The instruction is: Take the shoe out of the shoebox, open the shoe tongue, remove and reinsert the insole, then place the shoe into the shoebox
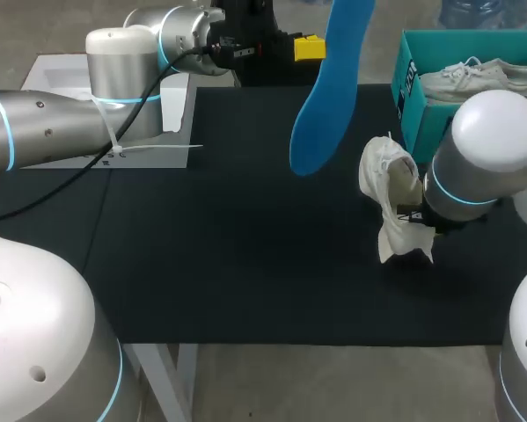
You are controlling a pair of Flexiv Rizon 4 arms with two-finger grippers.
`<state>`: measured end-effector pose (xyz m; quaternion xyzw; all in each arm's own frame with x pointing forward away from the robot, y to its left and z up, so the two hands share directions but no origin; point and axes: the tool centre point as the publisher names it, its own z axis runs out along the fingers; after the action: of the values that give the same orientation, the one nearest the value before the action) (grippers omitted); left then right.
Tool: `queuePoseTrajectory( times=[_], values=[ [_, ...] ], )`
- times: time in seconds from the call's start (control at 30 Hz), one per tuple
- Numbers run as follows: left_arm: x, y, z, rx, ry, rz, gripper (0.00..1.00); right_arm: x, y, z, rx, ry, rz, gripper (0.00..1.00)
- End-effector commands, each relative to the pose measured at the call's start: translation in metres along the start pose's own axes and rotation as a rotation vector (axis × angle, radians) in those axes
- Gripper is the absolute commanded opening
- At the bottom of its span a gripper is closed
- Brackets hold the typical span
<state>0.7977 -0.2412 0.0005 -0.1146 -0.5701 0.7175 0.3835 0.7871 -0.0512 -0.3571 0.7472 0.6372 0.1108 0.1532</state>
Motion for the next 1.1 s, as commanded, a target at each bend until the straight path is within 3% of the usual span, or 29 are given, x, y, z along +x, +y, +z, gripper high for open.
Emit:
queuePoseTrajectory(
  times=[0.03,0.4,0.57,0.6,0.63,1.1],
  values=[
    [0.001,0.000,0.000,0.000,-0.001,0.000,0.00,0.010,-0.003,0.015,-0.002,-0.001,0.007,0.00],
    [0.001,0.000,0.000,0.000,-0.001,0.000,0.00,0.018,-0.020,0.042,0.034,0.038,0.031,0.00],
    [0.001,0.000,0.000,0.000,-0.001,0.000,0.00,0.021,-0.023,0.044,0.040,0.052,0.030,0.01],
    [0.001,0.000,0.000,0.000,-0.001,0.000,0.00,0.022,-0.023,0.043,0.036,0.049,0.034,0.93],
    [0.001,0.000,0.000,0.000,-0.001,0.000,0.00,0.022,-0.023,0.042,0.036,0.049,0.034,1.00],
    [0.001,0.000,0.000,0.000,-0.001,0.000,0.00,0.020,-0.012,-0.013,-0.096,0.021,0.054,1.00]
  ],
)
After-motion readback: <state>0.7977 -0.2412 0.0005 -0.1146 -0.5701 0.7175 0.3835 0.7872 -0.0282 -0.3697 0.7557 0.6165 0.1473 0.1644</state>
